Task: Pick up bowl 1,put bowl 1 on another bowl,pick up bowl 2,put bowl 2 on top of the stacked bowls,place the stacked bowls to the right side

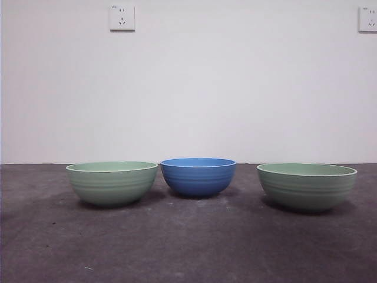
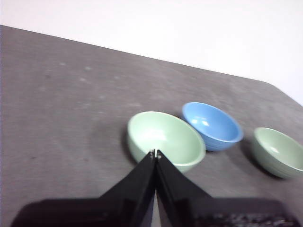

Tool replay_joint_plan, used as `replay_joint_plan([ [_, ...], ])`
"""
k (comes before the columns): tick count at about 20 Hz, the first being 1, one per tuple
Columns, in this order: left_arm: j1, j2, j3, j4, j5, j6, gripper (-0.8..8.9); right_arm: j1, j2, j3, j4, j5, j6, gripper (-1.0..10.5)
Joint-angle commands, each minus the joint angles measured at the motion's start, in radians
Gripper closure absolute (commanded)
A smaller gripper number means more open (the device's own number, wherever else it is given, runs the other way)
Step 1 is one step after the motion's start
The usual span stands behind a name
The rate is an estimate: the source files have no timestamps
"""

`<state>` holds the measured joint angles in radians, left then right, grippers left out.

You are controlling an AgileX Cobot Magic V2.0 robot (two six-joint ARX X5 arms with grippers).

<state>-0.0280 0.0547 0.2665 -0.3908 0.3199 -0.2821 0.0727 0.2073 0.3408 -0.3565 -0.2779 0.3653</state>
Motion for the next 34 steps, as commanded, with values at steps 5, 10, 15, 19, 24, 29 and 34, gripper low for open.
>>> replay_joint_plan([
  [5,0.003,0.132,0.147,-0.14,0.132,0.029,8.21,0.001,0.184,0.24,-0.283,-0.097,-0.185,9.6],
  [10,0.003,0.264,0.251,-0.258,0.245,0.104,8.21,0.002,0.324,0.417,-0.515,-0.144,-0.298,9.6],
  [15,0.001,0.383,0.336,-0.382,0.316,0.186,8.21,0.002,0.435,0.539,-0.697,-0.143,-0.398,9.6],
  [19,0.001,0.459,0.391,-0.469,0.341,0.267,8.22,0.003,0.491,0.579,-0.787,-0.143,-0.453,9.6],
  [24,0.001,0.509,0.444,-0.532,0.339,0.332,8.22,0.003,0.512,0.58,-0.805,-0.143,-0.454,9.6],
  [29,0.001,0.512,0.462,-0.526,0.336,0.336,8.1,0.003,0.513,0.58,-0.801,-0.141,-0.452,9.4],
  [34,0.002,0.512,0.462,-0.517,0.335,0.335,2.68,0.002,0.513,0.58,-0.795,-0.14,-0.424,5.7],
])
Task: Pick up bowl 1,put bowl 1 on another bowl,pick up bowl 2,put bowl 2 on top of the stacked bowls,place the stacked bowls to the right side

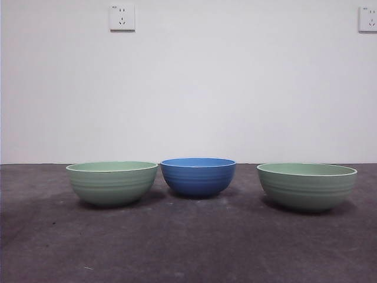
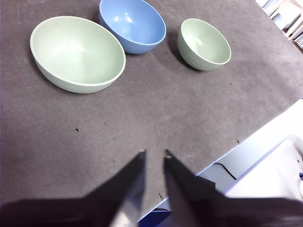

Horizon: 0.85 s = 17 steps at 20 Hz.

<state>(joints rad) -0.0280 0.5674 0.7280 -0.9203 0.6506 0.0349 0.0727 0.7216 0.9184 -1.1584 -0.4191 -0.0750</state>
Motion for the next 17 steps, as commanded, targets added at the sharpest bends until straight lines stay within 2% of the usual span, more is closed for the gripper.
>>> replay_joint_plan([
  [1,0.002,-0.001,0.0,0.021,0.005,0.018,1.87,0.003,0.0,0.003,0.008,0.001,0.02,4.9],
  [2,0.002,-0.001,0.0,0.031,0.005,0.017,1.54,0.003,0.003,0.003,0.011,0.001,0.023,3.9],
  [4,0.002,-0.001,0.0,0.04,0.005,0.011,1.54,0.003,0.008,0.003,0.013,0.002,0.028,3.4],
  [17,0.002,0.0,0.0,0.045,0.005,-0.013,1.54,0.002,0.041,0.003,0.031,0.009,0.061,3.5],
])
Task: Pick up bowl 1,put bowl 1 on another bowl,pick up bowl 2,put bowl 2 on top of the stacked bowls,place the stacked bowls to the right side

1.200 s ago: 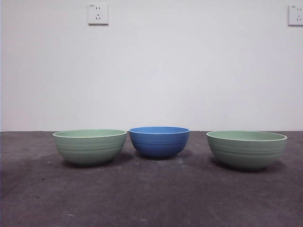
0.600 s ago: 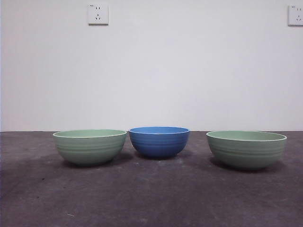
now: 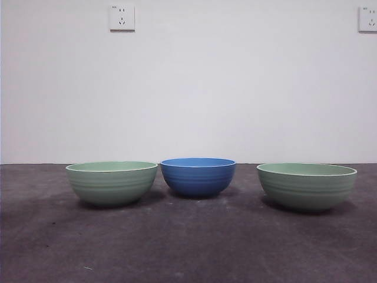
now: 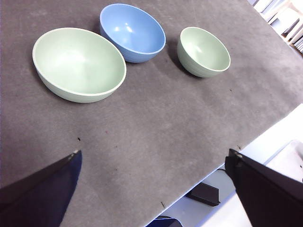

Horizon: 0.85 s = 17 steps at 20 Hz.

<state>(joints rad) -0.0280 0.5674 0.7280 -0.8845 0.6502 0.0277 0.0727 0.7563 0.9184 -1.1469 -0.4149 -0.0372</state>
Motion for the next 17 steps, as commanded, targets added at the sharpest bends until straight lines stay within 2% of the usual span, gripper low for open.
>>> replay_joint_plan([
  [1,0.002,0.0,0.0,0.009,0.005,-0.007,1.54,0.002,0.013,0.003,0.032,0.005,0.035,3.5],
  [4,0.002,-0.001,0.0,0.009,0.005,-0.008,1.54,0.002,0.042,0.003,0.103,0.013,0.083,3.5],
  [10,0.002,-0.001,0.0,0.009,0.006,-0.008,1.54,0.002,0.165,0.003,0.26,0.121,0.149,3.5],
  [17,0.002,-0.001,0.0,0.008,0.006,-0.008,1.55,0.003,0.382,0.003,0.401,0.162,0.166,3.5],
])
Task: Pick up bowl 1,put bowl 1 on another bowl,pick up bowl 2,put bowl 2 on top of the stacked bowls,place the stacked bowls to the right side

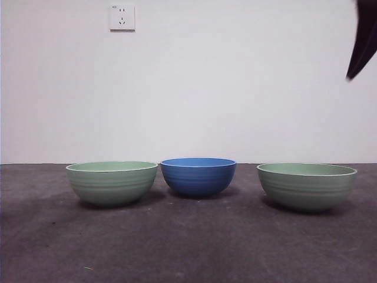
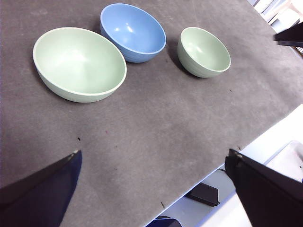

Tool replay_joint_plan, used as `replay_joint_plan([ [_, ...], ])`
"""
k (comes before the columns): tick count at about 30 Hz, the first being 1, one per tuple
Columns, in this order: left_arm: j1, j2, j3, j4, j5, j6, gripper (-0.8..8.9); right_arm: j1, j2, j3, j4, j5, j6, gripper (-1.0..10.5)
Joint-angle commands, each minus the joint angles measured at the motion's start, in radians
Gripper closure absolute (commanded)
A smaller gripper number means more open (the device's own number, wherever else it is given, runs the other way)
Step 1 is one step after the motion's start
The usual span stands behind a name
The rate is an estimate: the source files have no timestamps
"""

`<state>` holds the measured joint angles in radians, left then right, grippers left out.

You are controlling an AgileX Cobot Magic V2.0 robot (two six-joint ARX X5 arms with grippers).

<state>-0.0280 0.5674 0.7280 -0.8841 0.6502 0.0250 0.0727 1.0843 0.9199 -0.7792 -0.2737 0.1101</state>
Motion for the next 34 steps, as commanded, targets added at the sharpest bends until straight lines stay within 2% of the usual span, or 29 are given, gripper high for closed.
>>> replay_joint_plan([
  [1,0.002,-0.001,0.0,0.008,0.006,-0.006,1.55,0.003,0.087,0.001,0.055,0.035,0.021,3.5],
  [4,0.002,-0.001,0.0,0.008,0.006,-0.006,1.55,0.007,0.171,0.001,0.11,0.048,0.024,3.6],
  [8,0.002,-0.001,0.0,0.007,0.006,-0.006,1.55,0.007,0.258,0.001,0.174,0.047,0.024,4.8],
  [14,0.002,-0.001,0.0,0.008,0.006,-0.006,1.55,0.018,0.354,0.001,0.239,0.049,0.037,4.9],
  [17,0.002,-0.001,0.0,0.008,0.006,-0.006,1.55,0.022,0.388,0.001,0.272,0.048,0.039,5.8],
  [21,0.002,-0.001,0.0,0.008,0.006,-0.006,1.55,0.027,0.422,0.001,0.296,0.048,0.05,5.9],
  [25,0.002,-0.001,0.0,0.007,0.006,-0.006,1.55,0.028,0.45,0.001,0.306,0.047,0.051,7.5],
  [34,0.002,-0.001,0.0,0.007,0.006,-0.006,1.55,0.028,0.454,0.001,0.332,0.048,0.057,9.3],
])
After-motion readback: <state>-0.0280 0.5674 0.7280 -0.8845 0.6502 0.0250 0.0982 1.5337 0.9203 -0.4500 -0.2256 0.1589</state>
